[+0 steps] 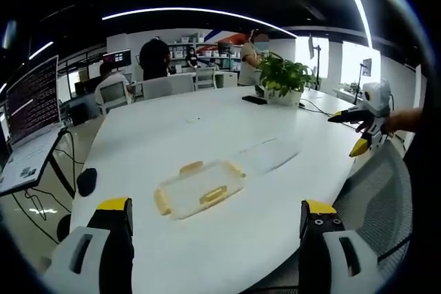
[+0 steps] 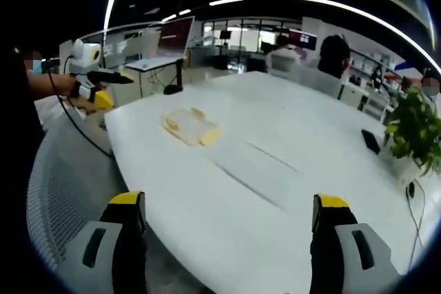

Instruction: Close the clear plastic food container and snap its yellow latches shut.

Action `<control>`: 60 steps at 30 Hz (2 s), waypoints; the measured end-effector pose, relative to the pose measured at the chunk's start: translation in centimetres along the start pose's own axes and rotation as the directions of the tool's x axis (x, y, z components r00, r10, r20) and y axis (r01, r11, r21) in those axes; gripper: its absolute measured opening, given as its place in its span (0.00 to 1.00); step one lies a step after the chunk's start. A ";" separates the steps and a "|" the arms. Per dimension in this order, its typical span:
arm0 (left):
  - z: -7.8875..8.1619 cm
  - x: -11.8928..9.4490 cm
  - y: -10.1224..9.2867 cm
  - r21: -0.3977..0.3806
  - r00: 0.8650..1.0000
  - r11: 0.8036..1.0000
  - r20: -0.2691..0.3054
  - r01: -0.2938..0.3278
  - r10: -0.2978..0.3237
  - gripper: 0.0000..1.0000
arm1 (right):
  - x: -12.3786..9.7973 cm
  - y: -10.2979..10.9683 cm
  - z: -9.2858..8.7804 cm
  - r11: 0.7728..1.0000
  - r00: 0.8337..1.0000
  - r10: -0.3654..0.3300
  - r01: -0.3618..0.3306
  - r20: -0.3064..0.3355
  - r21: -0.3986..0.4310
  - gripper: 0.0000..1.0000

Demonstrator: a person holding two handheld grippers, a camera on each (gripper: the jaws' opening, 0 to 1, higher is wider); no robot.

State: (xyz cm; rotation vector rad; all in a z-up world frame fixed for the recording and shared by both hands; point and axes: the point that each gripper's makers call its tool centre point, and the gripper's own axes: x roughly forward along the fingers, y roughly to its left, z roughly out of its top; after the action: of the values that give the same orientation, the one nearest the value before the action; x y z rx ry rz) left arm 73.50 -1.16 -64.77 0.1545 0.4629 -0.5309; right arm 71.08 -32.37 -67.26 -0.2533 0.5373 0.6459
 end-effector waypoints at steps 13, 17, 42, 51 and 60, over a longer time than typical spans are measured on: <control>0.0 0.1 -0.3 0.022 0.999 0.999 -0.019 0.041 -0.041 0.99 | 0.2 0.3 0.4 0.999 0.999 0.040 -0.040 -0.015 -0.024 0.98; 0.0 0.1 -0.1 0.034 0.999 0.998 -0.025 0.047 -0.046 0.99 | 0.3 0.4 0.8 0.998 0.998 0.054 -0.055 -0.017 -0.038 0.97; 0.4 0.6 2.3 0.126 0.994 0.988 -0.073 0.087 -0.078 0.95 | 2.8 0.8 2.9 0.971 0.984 0.169 -0.177 -0.062 -0.161 0.91; 0.1 1.3 3.0 0.155 0.991 0.982 -0.098 0.107 -0.092 0.92 | 4.3 1.2 3.3 0.952 0.972 0.217 -0.230 -0.087 -0.200 0.90; -0.8 1.8 3.4 0.167 0.987 0.978 -0.125 0.124 -0.104 0.91 | 5.7 1.6 3.8 0.938 0.965 0.242 -0.259 -0.102 -0.231 0.88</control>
State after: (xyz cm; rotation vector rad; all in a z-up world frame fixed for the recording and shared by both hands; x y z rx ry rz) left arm 76.39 1.12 -66.21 0.3291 0.5401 -0.6777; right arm 75.41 -26.79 -67.30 -0.4449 0.5651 0.9565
